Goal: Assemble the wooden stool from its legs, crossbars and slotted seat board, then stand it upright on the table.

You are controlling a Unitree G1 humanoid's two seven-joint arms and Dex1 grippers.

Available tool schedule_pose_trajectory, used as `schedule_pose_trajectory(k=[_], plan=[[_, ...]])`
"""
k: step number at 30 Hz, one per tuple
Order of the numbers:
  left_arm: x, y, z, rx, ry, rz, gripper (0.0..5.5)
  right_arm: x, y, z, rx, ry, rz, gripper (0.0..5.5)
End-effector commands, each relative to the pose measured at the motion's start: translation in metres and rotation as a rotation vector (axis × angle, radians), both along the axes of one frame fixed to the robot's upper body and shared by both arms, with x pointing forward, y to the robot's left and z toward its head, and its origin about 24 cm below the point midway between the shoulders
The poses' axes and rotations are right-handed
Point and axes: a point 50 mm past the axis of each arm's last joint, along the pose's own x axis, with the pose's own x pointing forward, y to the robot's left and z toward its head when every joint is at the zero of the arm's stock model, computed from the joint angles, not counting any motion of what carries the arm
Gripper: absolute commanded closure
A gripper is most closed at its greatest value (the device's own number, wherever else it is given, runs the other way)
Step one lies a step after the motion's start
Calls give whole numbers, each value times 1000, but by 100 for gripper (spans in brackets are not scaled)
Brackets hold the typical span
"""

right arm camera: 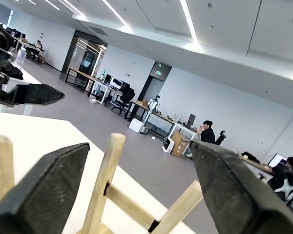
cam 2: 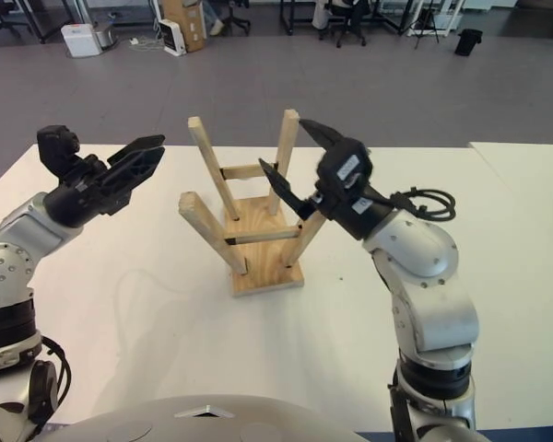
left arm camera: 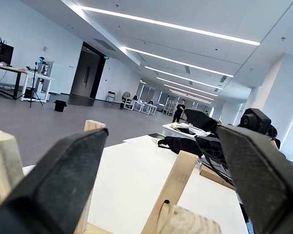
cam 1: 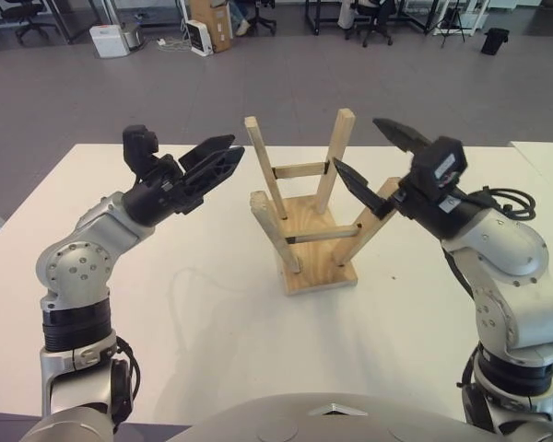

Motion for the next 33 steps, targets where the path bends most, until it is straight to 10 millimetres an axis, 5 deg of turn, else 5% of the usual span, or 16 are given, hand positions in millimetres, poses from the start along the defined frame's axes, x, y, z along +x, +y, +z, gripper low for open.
schedule_pose_trajectory(k=[1,6,11,19,25,29,33], plan=[[0,-12,-7,-25,14,23,139,0,-10,-17,26,100,25,168],[-6,-40,-36,37,73,-20,139,9,-28,-39,128,196,-45,168],[-6,-65,-59,16,119,22,139,10,-21,-49,112,228,-21,168],[-8,-83,-65,-10,140,44,139,0,4,-47,37,236,109,168],[-9,-95,-65,4,136,-6,139,1,2,-52,24,240,75,168],[-6,-78,-53,-104,101,3,139,6,-9,-44,32,202,13,168],[-1,-38,-22,-166,-45,64,139,12,-22,-23,135,152,-45,168]])
